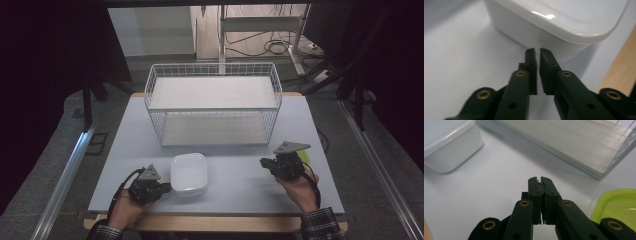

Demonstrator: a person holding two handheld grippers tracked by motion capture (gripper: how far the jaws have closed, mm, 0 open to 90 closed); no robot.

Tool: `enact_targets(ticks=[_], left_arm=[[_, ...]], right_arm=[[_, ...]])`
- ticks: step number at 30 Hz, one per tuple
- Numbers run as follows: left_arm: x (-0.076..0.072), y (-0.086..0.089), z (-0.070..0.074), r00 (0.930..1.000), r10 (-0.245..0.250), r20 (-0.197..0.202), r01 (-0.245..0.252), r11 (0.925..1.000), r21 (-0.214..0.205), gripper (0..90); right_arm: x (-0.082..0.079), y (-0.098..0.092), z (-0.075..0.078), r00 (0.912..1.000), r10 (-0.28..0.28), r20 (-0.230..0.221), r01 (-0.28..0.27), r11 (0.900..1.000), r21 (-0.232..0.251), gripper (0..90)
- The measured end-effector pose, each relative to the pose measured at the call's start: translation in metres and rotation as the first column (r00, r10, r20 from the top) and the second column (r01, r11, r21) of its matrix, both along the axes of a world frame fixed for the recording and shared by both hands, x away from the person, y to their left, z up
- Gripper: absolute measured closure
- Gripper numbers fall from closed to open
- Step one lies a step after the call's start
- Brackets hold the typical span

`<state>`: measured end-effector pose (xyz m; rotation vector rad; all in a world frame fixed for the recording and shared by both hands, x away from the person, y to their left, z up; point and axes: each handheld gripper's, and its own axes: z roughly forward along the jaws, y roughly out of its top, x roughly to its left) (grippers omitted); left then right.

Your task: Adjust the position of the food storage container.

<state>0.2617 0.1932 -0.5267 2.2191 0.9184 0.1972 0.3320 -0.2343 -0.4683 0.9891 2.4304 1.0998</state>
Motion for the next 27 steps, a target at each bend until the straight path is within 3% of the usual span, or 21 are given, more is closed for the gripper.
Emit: enact_targets(ticks=[6,12,13,15,17,19,21,24,27], left_arm=[[0.006,-0.027,0.001,0.9977,-0.062,-0.026,0.062,0.9976,-0.032,89.7],[0.010,-0.069,0.000,0.9871,-0.158,-0.026,0.157,0.9865,-0.047,89.8],[0.011,-0.073,0.001,0.9820,-0.185,-0.038,0.183,0.9818,-0.049,89.8],[0.013,-0.073,0.003,0.9792,-0.201,-0.031,0.199,0.9789,-0.046,89.7],[0.017,-0.059,0.008,0.9844,-0.174,-0.028,0.172,0.9840,-0.044,89.8],[0.026,-0.038,0.013,0.9944,-0.104,-0.021,0.103,0.9940,-0.038,89.8],[0.038,-0.021,0.013,0.9991,-0.041,-0.015,0.040,0.9987,-0.032,89.8],[0.058,-0.008,0.010,0.9996,0.027,-0.008,-0.028,0.9996,-0.001,89.8],[0.072,-0.010,0.005,0.9996,0.027,-0.006,-0.027,0.9995,-0.013,89.8]], right_arm=[[-0.004,0.000,0.000,0.9999,0.005,-0.012,-0.004,0.9996,0.028,87.6],[-0.012,0.000,0.000,0.9996,0.015,-0.026,-0.014,0.9991,0.040,87.7],[-0.012,0.000,-0.001,0.9995,0.017,-0.028,-0.016,0.9990,0.041,87.7],[-0.013,0.002,-0.002,0.9992,0.022,-0.035,-0.020,0.9988,0.044,87.7],[-0.014,0.005,-0.003,0.9984,0.035,-0.044,-0.032,0.9981,0.052,87.7],[-0.016,0.009,-0.004,0.9977,0.046,-0.050,-0.043,0.9977,0.052,87.7],[-0.017,0.015,-0.004,0.9962,0.058,-0.065,-0.054,0.9967,0.060,88.4],[-0.018,0.024,-0.006,0.9927,0.083,-0.088,-0.077,0.9943,0.074,88.9],[-0.019,0.036,-0.010,0.9873,0.116,-0.109,-0.108,0.9908,0.082,88.9]])
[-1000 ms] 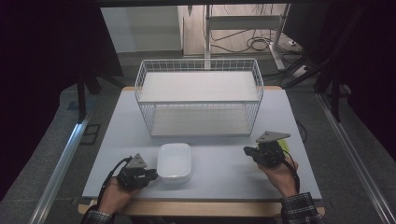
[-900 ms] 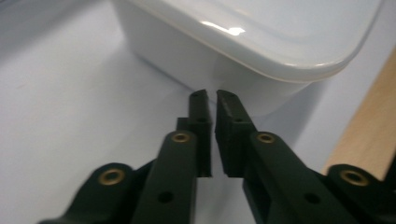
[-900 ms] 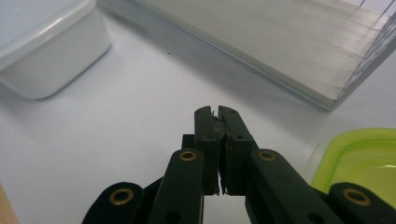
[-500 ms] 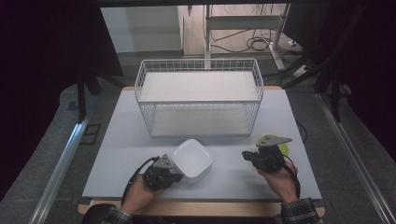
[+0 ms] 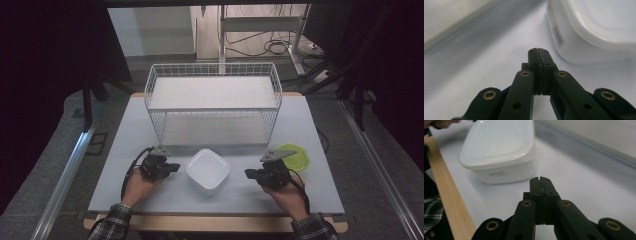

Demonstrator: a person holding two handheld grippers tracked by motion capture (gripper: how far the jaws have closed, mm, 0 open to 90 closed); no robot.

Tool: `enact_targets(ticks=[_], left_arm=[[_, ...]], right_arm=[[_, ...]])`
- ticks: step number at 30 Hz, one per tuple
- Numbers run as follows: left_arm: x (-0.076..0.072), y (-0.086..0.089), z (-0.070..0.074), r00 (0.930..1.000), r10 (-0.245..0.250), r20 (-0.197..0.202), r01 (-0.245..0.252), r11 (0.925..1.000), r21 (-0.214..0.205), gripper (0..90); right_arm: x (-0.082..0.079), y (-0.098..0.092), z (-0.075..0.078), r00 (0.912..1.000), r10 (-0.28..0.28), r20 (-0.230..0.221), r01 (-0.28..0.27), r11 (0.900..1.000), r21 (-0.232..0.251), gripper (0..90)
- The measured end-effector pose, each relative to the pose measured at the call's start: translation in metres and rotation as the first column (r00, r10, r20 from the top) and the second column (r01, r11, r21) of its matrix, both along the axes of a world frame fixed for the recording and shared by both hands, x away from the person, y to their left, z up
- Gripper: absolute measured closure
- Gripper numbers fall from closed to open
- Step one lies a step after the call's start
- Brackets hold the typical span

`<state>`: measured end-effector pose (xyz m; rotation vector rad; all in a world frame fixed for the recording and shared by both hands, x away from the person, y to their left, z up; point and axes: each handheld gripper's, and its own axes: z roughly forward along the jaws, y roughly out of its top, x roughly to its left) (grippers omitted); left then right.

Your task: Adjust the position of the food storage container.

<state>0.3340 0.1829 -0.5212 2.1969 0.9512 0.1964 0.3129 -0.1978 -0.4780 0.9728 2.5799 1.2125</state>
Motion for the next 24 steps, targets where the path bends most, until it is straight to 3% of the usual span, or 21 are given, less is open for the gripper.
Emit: enact_targets(ticks=[2,4,10,15,24], left_arm=[[0.003,-0.008,-0.001,0.9998,-0.019,-0.004,0.019,0.9996,-0.021,89.7],[0.000,-0.016,-0.001,0.9987,-0.051,-0.001,0.051,0.9986,-0.013,89.7],[-0.013,-0.025,0.000,0.9987,-0.050,-0.010,0.050,0.9987,-0.012,89.7],[-0.027,-0.031,0.000,0.9976,-0.068,-0.014,0.067,0.9975,-0.022,89.2],[-0.044,-0.045,0.003,0.9955,-0.094,-0.010,0.094,0.9954,-0.020,89.1]], right_arm=[[-0.001,0.010,-0.004,0.9995,0.026,-0.017,-0.026,0.9997,0.000,88.9],[-0.001,0.018,-0.008,0.9985,0.045,-0.029,-0.046,0.9989,-0.011,88.8],[-0.002,0.033,-0.016,0.9957,0.083,-0.041,-0.085,0.9958,-0.034,87.8],[0.003,0.031,-0.019,0.9967,0.067,-0.046,-0.068,0.9976,-0.015,86.6],[0.008,0.024,-0.020,0.9989,0.028,-0.039,-0.029,0.9993,-0.025,87.6]])
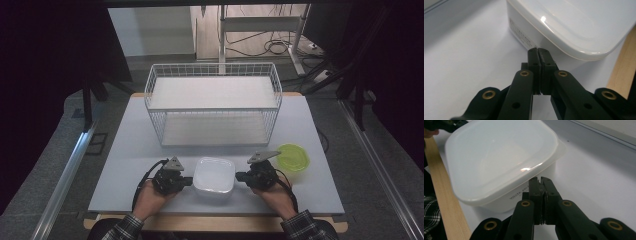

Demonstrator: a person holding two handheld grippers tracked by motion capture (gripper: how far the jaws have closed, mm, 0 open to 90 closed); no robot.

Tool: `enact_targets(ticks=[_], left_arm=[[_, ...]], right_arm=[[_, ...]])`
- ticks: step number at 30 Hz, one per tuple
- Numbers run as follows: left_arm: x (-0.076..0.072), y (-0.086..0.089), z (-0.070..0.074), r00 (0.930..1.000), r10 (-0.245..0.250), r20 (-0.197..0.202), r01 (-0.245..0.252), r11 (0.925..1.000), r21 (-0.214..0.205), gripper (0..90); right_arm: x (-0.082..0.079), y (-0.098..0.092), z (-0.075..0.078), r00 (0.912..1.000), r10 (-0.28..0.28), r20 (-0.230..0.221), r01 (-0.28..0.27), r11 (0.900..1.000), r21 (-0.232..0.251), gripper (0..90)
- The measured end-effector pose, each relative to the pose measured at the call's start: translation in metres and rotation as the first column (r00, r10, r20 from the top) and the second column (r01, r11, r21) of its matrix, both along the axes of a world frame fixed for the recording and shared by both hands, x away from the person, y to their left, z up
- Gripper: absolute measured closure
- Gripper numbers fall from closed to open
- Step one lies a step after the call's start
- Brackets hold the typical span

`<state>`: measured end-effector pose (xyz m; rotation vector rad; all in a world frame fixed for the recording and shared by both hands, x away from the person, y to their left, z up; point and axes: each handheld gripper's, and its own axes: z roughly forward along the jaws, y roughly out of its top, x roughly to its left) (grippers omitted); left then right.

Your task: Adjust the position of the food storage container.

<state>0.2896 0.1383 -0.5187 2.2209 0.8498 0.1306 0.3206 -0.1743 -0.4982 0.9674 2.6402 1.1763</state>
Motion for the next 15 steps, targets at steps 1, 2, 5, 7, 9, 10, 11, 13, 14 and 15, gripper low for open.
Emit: enact_targets(ticks=[1,2,5,7,9,10,11,13,14,15], left_arm=[[0.000,0.000,0.000,1.0000,0.000,0.000,0.000,1.0000,0.000,89.1],[-0.001,-0.002,0.000,1.0000,-0.003,-0.001,0.003,1.0000,0.001,89.1],[-0.003,-0.005,0.000,0.9999,-0.012,0.000,0.012,0.9999,0.006,88.9],[-0.002,-0.005,0.000,0.9999,-0.012,0.001,0.012,0.9999,0.006,87.6],[-0.003,-0.001,0.001,1.0000,-0.003,0.006,0.003,1.0000,0.002,85.2],[-0.004,0.001,0.002,0.9998,0.007,0.019,-0.008,0.9999,0.012,83.5],[-0.004,0.003,0.002,0.9995,0.017,0.028,-0.017,0.9997,0.020,80.6],[-0.006,0.008,0.003,0.9981,0.030,0.054,-0.033,0.9987,0.040,69.7],[-0.007,0.010,0.003,0.9976,0.028,0.063,-0.031,0.9984,0.046,63.0],[-0.007,0.013,0.003,0.9966,0.039,0.072,-0.043,0.9981,0.044,55.6]], right_arm=[[0.000,0.000,0.000,1.0000,0.000,0.000,0.000,1.0000,0.000,87.6],[0.001,-0.001,0.000,1.0000,-0.003,0.000,0.003,1.0000,0.001,87.9],[0.002,-0.003,0.000,0.9999,-0.015,0.004,0.015,0.9999,0.000,88.1],[0.002,-0.004,-0.001,0.9999,-0.015,0.003,0.015,0.9999,0.002,88.0],[0.001,-0.005,0.000,0.9999,-0.012,0.006,0.012,0.9999,0.000,87.2],[0.000,-0.006,0.001,0.9998,-0.015,0.016,0.015,0.9999,0.001,86.6],[-0.001,-0.007,0.002,0.9996,-0.017,0.024,0.017,0.9999,-0.001,85.8],[-0.002,-0.012,0.004,0.9985,-0.022,0.051,0.022,0.9998,-0.002,82.7],[-0.003,-0.015,0.004,0.9980,-0.025,0.058,0.025,0.9997,-0.002,80.3],[-0.004,-0.017,0.005,0.9975,-0.026,0.066,0.026,0.9997,-0.001,77.3]])
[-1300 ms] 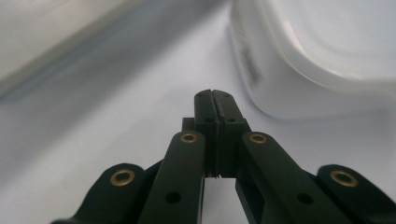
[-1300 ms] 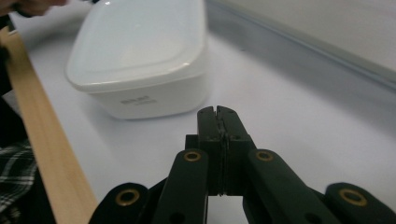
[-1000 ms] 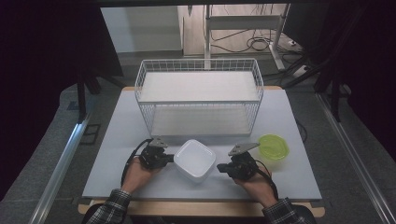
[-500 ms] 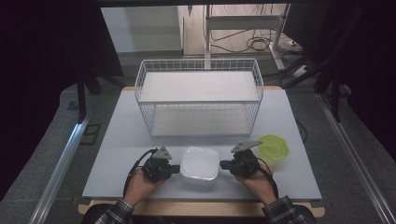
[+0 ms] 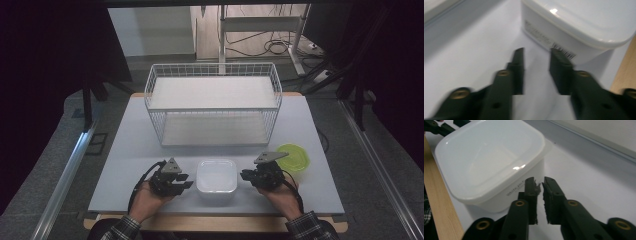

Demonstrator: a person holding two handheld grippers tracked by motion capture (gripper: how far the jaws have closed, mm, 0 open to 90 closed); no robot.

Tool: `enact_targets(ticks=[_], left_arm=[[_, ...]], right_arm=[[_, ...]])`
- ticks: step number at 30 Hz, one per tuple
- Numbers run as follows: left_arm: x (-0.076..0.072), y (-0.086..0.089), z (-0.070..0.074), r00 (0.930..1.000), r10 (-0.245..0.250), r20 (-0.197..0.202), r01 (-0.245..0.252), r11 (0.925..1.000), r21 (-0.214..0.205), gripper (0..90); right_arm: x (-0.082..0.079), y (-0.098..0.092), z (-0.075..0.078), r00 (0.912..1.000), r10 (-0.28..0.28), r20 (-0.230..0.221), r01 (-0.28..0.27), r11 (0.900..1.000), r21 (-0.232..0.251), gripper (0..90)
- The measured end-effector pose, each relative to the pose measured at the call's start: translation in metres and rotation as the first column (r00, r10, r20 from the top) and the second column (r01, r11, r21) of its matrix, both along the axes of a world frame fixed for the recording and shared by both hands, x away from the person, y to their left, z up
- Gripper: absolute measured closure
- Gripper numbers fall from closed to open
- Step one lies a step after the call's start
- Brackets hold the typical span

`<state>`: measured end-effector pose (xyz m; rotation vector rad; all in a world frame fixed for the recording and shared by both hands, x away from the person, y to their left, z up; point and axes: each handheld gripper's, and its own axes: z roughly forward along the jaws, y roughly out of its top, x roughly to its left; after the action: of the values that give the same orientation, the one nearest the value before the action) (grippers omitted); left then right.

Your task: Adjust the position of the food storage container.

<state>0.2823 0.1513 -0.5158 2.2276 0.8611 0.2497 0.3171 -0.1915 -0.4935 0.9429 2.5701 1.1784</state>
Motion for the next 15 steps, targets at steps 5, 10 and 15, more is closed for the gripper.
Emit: enact_targets(ticks=[5,10,15], left_arm=[[0.001,0.010,0.000,0.9994,0.034,-0.002,-0.034,0.9983,-0.047,29.7],[-0.002,0.018,-0.001,0.9994,0.035,0.008,-0.034,0.9970,-0.070,16.4],[-0.004,0.023,-0.001,0.9993,0.035,0.016,-0.033,0.9956,-0.088,9.3]], right_arm=[[-0.005,-0.011,0.004,0.9989,0.003,0.047,-0.004,0.9996,0.030,50.3],[-0.009,-0.016,0.005,0.9982,0.011,0.059,-0.013,0.9995,0.029,31.7],[-0.013,-0.017,0.003,0.9964,0.010,0.084,-0.014,0.9990,0.043,20.8]])
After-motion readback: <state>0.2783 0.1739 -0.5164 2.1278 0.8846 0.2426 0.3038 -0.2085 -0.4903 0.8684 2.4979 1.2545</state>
